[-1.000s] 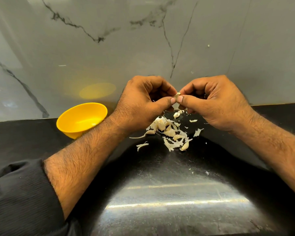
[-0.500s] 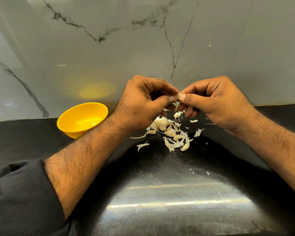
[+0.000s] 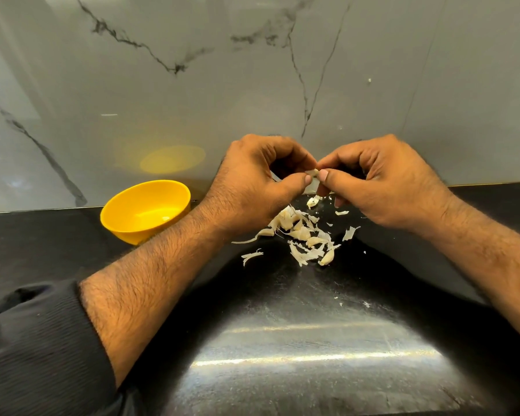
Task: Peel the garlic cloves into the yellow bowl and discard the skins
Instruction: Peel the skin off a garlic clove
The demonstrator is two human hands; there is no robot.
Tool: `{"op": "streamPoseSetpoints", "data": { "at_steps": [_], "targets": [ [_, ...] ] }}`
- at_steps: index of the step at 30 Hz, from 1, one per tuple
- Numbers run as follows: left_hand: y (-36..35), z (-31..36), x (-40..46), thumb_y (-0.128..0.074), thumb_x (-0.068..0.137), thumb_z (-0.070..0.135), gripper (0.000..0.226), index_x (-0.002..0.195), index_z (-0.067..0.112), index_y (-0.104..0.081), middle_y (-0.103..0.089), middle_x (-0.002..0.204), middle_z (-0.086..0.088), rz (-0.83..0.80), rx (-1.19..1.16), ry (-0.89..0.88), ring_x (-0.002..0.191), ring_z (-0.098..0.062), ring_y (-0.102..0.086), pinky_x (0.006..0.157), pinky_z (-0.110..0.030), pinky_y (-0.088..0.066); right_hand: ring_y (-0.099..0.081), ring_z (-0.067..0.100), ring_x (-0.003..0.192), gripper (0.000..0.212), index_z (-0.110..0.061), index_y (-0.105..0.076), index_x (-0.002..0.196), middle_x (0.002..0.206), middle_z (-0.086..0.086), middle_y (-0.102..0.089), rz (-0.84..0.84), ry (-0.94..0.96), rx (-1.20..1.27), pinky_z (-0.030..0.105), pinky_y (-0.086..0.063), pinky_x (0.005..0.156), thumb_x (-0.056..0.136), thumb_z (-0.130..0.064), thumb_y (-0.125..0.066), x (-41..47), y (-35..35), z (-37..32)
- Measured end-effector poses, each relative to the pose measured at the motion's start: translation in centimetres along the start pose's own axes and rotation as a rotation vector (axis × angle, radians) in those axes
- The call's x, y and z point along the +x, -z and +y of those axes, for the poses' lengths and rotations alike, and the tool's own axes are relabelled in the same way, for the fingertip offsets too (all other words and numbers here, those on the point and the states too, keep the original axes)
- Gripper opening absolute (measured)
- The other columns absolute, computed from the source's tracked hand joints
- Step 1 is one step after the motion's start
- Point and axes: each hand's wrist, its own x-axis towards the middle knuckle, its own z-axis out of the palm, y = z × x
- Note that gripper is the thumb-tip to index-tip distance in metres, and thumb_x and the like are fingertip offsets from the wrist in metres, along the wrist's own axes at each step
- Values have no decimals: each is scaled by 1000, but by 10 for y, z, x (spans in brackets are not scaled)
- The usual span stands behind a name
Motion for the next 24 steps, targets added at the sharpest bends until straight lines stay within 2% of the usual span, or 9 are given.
{"op": "streamPoseSetpoints", "data": {
  "at_steps": [6,10,14,17,19,24],
  "targets": [
    [-2,2,-1,-80,94,13,9,103,12,-81,-78,88,7,48,27,6,81,-7,-77,76,-31,-66,-71,4,65,15,-31,-77,100,78,-13,-76,-28,13,-70,34,-64,69,103,-23,-65,1,-4,0],
    [-2,6,-2,-80,95,17,8,102,15,-81,-77,86,11,79,83,-12,79,-2,-76,75,-27,-66,-71,5,65,13,-30,-77,103,77,-10,-76,-20,30,-50,38,-65,69,103,-25,-65,1,-6,1],
    [-4,8,-2,-80,94,19,7,100,16,-82,-77,85,12,94,115,-30,77,-1,-75,73,-26,-65,-69,9,60,15,-30,-77,98,72,-12,-73,20,34,-78,41,-63,65,104,-25,-64,2,-7,1],
    [-6,9,-3,-79,94,19,8,100,17,-83,-77,84,13,99,151,-53,76,0,-74,72,-22,-63,-65,12,58,18,-30,-76,93,67,-8,-70,25,26,-122,39,-60,58,103,-27,-62,2,-10,0],
    [-9,11,-4,-77,95,18,9,100,19,-84,-77,83,15,101,190,-84,75,1,-72,70,-17,-59,-58,10,53,20,-29,-74,86,63,-5,-67,35,10,-165,32,-52,51,102,-28,-61,2,-13,-1],
    [-9,13,-2,-74,94,18,13,101,20,-84,-77,83,15,93,212,-91,74,1,-72,71,-17,-59,-54,10,56,22,-28,-62,80,63,-8,-58,30,1,-297,27,-40,54,101,-26,-56,1,-15,-7]
  ]
}}
